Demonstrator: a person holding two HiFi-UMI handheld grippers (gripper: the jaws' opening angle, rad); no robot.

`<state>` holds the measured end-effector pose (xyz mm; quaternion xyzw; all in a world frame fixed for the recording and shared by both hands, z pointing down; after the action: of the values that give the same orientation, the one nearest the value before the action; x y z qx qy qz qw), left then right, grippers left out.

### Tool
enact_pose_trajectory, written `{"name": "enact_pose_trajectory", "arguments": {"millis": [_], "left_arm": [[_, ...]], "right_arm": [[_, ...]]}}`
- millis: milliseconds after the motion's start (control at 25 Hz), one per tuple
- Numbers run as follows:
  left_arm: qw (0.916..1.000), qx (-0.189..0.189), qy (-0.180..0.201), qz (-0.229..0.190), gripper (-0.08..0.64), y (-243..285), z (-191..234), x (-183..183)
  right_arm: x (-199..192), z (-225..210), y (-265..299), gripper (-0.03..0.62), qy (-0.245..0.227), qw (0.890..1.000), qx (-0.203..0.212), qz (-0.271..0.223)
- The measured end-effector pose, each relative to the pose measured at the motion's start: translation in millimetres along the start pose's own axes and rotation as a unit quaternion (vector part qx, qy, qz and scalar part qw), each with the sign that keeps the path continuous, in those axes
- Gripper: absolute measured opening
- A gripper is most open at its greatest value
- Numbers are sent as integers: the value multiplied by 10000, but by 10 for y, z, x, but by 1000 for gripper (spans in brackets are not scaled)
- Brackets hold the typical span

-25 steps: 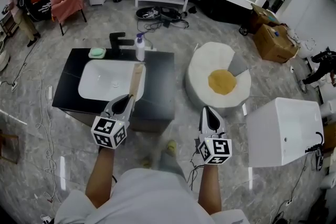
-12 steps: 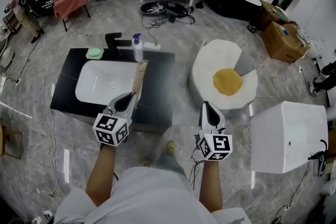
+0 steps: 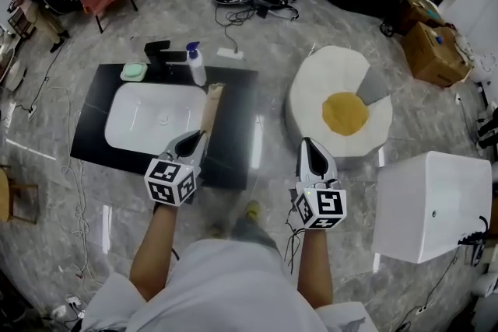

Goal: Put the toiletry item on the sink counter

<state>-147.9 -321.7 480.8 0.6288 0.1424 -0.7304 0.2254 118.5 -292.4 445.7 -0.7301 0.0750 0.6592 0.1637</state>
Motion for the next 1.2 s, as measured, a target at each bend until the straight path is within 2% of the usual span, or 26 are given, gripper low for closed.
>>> {"name": "enact_pose_trajectory", "arguments": {"millis": [440,840,1200], "left_arm": [[9961,372,-173,785,14,715,12,-662],[9847,773,-327,1526,15,1086,148,-1234],[9758,949,-401,1927,18,1305,178,-1604]], "right_arm": [[-224,-556,457,3,118,9995,276,44],[-358,-881,760,3,202,9985,498,91],[-524,-1115,839,3,215,9983,466,291]]}}
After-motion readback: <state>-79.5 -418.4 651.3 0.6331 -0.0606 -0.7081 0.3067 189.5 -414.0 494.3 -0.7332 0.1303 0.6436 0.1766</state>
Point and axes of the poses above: the fingertips, and each gripper's own axes: y forward along the fingers, z to its left, x out of its top, the point moved 4 cm from there along -y, backward along the fingers, and after that the axes turned 15 degrees about -z, right-handed, at the moved point
